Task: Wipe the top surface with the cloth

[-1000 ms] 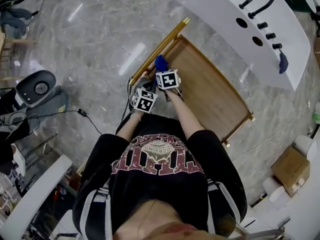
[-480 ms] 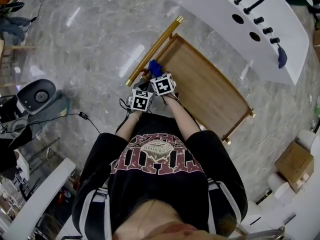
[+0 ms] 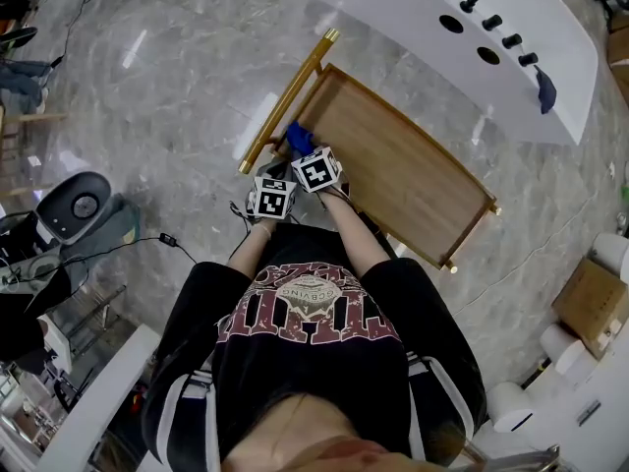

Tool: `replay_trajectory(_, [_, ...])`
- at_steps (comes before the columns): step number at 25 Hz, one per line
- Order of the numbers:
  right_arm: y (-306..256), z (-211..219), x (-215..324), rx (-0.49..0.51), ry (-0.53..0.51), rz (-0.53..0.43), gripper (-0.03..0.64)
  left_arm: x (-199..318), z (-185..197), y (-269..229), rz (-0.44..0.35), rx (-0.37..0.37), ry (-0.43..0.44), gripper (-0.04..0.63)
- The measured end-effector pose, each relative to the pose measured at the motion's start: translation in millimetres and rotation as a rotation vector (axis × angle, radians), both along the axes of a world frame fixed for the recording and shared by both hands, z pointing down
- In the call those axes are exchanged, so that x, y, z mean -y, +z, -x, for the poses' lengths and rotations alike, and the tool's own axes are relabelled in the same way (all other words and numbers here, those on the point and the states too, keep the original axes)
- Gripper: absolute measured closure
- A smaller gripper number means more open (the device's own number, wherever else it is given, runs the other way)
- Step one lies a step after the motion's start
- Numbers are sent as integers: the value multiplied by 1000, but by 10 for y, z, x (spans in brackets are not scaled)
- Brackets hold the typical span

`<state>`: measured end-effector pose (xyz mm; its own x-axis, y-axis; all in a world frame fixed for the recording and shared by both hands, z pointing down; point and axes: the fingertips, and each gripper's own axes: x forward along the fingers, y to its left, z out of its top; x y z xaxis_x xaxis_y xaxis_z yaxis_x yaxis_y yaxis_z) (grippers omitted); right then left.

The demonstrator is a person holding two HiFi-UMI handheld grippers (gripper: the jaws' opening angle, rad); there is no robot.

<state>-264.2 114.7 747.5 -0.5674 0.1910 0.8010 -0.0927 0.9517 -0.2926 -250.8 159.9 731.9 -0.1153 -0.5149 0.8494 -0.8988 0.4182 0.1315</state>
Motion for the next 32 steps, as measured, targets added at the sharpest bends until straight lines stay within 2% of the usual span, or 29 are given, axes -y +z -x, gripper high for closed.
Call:
replay_trajectory(4, [-11, -114, 60, 1, 13, -15, 531, 99, -74, -19, -3, -10, 30, 548])
replay_trajectory(7, [0, -187, 68, -7, 13, -15, 531, 178, -91, -9, -10, 15, 73, 549])
replay_trajectory(17, [15, -402, 166, -10, 42, -34, 531, 247, -293, 86, 57, 20, 216, 548])
replay_trajectory(20, [16, -471, 202, -9, 53, -41, 531, 285, -316, 100, 64, 11, 227, 548])
replay_trajectory(24, [14, -559, 234, -12, 79, -30, 531, 377, -290, 104, 31, 19, 234, 548])
replay_trajectory(26, [18, -623, 271, -16, 94, -29, 531, 397, -342, 106, 46, 1, 235, 548])
replay_trajectory(32, [24, -847, 382, -32, 141, -42, 531, 532, -508, 104, 52, -16, 293, 548])
